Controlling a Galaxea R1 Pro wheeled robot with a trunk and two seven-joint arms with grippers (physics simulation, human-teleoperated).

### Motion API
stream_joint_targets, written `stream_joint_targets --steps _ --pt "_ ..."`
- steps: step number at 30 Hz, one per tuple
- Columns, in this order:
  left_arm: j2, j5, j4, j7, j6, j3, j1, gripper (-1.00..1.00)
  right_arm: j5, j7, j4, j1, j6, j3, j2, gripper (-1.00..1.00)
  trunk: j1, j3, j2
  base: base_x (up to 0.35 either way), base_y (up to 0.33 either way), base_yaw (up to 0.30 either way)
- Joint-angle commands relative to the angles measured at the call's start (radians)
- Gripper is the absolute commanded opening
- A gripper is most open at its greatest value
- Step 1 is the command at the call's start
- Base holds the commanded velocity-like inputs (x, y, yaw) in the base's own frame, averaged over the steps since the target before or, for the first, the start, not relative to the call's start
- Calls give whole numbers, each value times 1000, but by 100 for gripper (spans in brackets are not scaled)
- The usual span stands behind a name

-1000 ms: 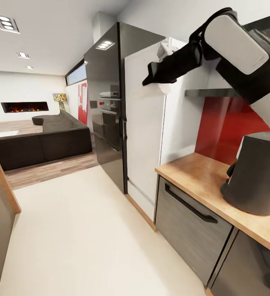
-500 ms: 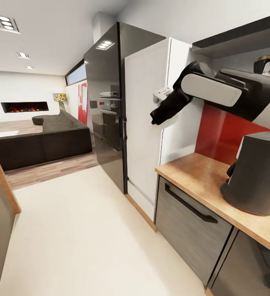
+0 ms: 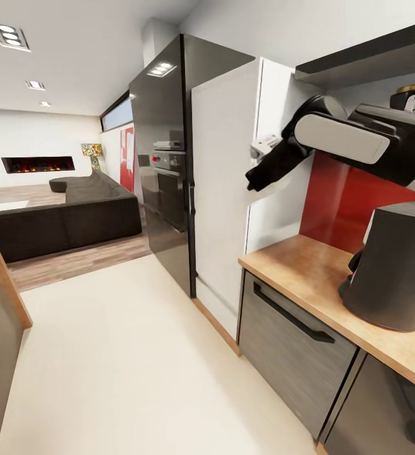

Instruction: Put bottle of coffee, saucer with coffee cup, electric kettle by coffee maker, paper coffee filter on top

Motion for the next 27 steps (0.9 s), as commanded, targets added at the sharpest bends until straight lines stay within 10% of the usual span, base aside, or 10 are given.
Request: stream_joint_targets --steps 1,6,27 --pt "0 7 -2 0 -1 0 0 100 -12 -10 -2 -2 -2 6 -1 -100 0 -1 -1 0 0 0" --pt "0 7 -2 0 -1 -1 0 100 -12 -9 -14 -2 -5 89 -3 -100 0 -1 -1 0 0 -1" --pt "0 7 -2 0 -2 -1 0 100 -13 -8 -20 -2 -8 96 -3 -100 0 8 -1 0 0 -89"
